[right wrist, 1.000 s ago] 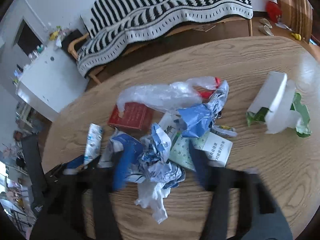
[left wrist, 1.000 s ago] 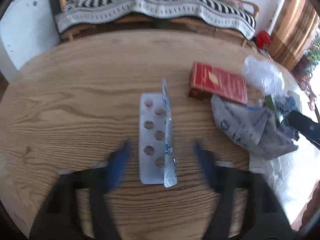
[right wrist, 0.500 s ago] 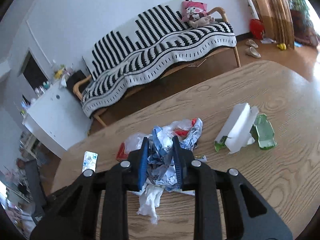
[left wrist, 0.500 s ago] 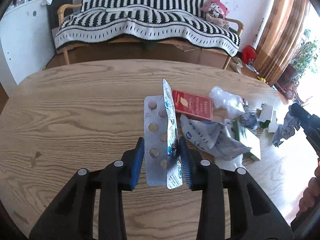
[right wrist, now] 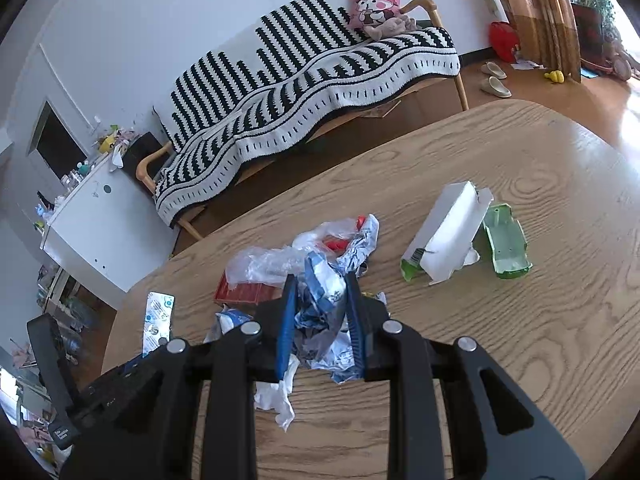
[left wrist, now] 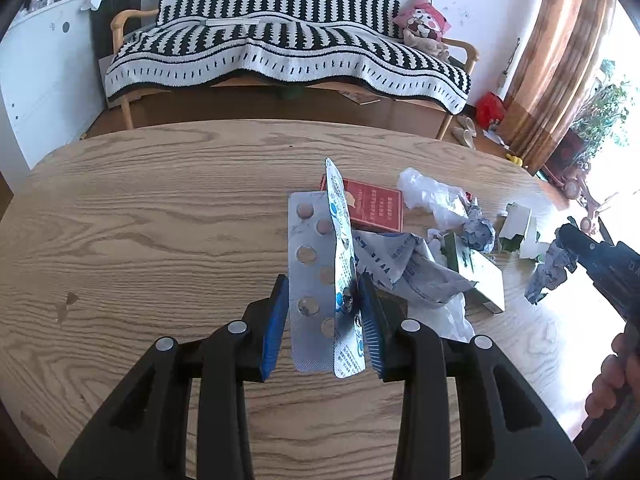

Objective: Collect trash
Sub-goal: 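Carry foil in right gripper and blister pack in left gripper to bin, release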

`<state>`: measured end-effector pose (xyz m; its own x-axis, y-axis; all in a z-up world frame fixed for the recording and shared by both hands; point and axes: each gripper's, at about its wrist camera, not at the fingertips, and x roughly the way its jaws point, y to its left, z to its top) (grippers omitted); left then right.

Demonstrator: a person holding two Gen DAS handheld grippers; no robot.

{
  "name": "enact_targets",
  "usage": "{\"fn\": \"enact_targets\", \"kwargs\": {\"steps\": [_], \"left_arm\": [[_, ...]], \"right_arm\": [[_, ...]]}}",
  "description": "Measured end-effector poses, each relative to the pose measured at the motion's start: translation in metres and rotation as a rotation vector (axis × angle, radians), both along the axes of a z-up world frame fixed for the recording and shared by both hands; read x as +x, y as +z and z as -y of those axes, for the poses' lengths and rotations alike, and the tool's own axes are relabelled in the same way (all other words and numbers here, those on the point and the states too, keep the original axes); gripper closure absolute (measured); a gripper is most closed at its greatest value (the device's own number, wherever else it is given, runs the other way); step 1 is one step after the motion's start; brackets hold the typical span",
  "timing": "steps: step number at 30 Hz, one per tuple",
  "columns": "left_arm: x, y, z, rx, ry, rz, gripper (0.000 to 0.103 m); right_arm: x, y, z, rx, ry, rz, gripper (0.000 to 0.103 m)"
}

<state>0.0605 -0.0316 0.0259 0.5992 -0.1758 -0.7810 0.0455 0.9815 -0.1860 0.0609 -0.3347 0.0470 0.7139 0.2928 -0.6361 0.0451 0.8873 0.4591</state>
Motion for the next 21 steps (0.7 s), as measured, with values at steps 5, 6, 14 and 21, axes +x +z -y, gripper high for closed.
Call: {"fn": "enact_targets", "kwargs": {"steps": [5, 6, 14, 21], "left_arm": [[0.0, -0.001, -0.003, -0.003, 0.001, -0.008, 0.068], [0.0, -0.001, -0.003, -0.003, 0.001, -0.009, 0.068], [-0.003, 0.003, 0.006, -0.008, -0.023, 0.0, 0.068], [-0.016, 0.015, 0.035, -0.025, -0.078, 0.026, 0.068]], "right_arm": [[-0.001, 0.0, -0.009, -0.011, 0.016, -0.006, 0.079], [-0.001, -0.001, -0.01, -0.016, 0.019, -0.007, 0.079], [-0.01, 0.009, -0.004, -0.039, 0.02, -0.005, 0.079], [-0.038, 0.02, 0.028, -0.04, -0.048, 0.002, 0.079]]}}
